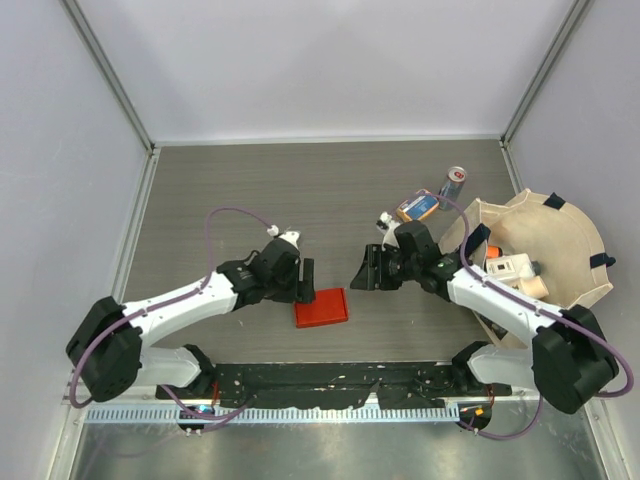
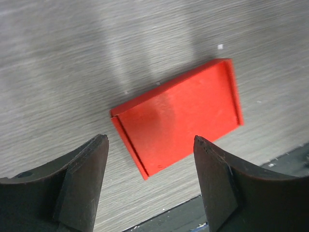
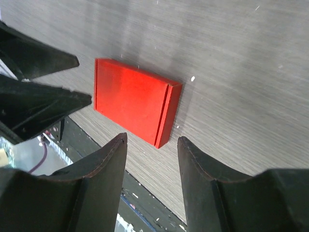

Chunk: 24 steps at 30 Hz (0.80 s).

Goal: Fold the paper box

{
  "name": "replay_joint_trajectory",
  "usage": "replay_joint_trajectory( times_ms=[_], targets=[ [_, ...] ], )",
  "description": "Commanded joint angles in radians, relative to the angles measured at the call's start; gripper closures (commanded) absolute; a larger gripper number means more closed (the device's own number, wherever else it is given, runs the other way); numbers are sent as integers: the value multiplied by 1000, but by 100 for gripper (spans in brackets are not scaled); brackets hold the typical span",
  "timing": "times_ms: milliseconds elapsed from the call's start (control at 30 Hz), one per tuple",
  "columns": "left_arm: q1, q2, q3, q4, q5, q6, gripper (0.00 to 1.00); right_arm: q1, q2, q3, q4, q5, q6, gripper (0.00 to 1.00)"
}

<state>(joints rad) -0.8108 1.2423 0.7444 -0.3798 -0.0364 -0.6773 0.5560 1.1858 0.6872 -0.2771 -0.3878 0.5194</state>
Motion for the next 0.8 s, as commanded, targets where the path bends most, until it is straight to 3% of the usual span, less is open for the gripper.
replay_joint_trajectory(
  times_ms=[0,200,300,367,567,700,767],
  targets=[
    [-22,49,4,-38,-126,-97,25,59,50,-83,180,-49,102,48],
    [-41,19,-146,95,-80,-192,27,197,199,-95,303,59,163,48],
    [-45,-6,-215,188,-31,-260,41,214,273,-68,338,87,171,50],
    [-56,-35,-240,208,-46,-310,48,220,300,-31,381,79,185,57],
    [-76,-240,-326,216,-128,-344,47,222,481,179,457,21,205,62],
    [-76,-322,-294,46,-175,-358,37,219,586,368,281,157,95,57],
    [-83,-354,-271,-61,-200,-366,33,217,629,487,61,251,36,52]
  ],
)
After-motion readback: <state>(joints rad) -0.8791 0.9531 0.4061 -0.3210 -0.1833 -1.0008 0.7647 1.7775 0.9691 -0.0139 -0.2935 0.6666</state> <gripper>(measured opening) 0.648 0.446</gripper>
